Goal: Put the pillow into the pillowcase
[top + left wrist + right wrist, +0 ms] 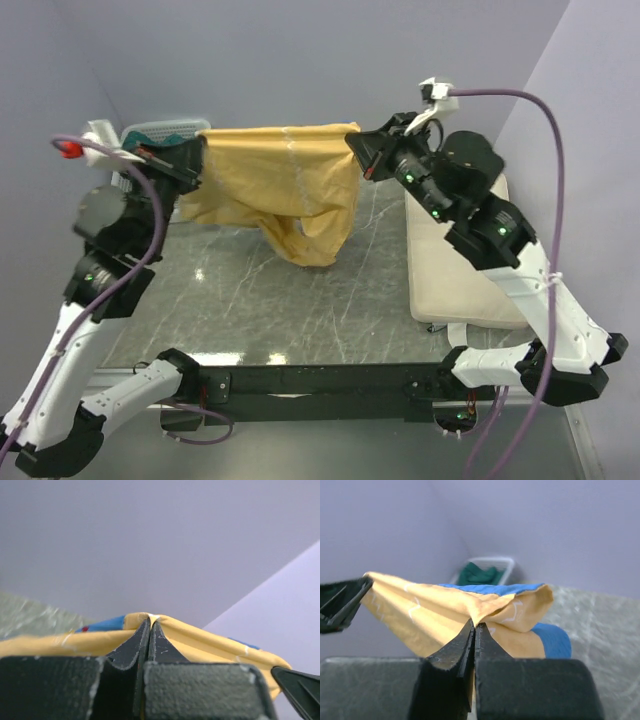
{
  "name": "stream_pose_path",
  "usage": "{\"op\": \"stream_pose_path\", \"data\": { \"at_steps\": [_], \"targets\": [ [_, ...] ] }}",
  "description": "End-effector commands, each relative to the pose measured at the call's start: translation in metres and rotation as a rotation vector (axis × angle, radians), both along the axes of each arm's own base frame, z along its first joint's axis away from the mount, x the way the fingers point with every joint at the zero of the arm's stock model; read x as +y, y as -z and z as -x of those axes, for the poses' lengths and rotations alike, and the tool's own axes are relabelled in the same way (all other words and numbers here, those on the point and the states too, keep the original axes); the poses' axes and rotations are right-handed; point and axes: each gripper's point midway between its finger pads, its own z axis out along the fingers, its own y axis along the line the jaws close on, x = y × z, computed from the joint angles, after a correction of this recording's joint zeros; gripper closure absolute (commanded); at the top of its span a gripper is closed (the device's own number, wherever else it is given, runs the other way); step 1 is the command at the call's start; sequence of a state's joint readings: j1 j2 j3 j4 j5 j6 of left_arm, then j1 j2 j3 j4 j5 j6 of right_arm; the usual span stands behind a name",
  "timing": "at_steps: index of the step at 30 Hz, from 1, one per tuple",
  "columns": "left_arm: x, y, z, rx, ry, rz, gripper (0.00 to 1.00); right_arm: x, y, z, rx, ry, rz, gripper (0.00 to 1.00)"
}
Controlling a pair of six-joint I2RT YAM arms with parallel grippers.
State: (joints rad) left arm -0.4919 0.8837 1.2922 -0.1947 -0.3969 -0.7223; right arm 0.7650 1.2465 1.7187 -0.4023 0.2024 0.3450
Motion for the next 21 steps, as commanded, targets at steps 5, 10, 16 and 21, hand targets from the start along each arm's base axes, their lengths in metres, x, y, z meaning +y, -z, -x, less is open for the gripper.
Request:
{"op": "stream_pose_path", "data": {
  "at_steps": [5, 10, 16, 21],
  "targets": [
    [0.045, -0.095, 0.016, -0.139, -0.180, -0.181, 0.99, -0.079, -0.082, 0.030, -0.175, 0.184, -0.047, 1.00],
    [-0.020, -0.010, -0.053, 0.081, 0.014, -0.223, 0.92, -0.066, 0.014, -0.051, -0.012, 0.312, 0.155, 1.00],
    [-0.056, 0.095, -0.088, 0.318, 0.111, -0.222, 0.28, -0.100, 0.184, -0.173, 0.349, 0.393, 0.257, 0.90],
    [-0.027, 0.146, -0.075, 0.439, -0.021, -0.176, 0.14, -0.108, 0.238, -0.190, 0.519, 0.393, 0.313, 0.52]
  ]
}}
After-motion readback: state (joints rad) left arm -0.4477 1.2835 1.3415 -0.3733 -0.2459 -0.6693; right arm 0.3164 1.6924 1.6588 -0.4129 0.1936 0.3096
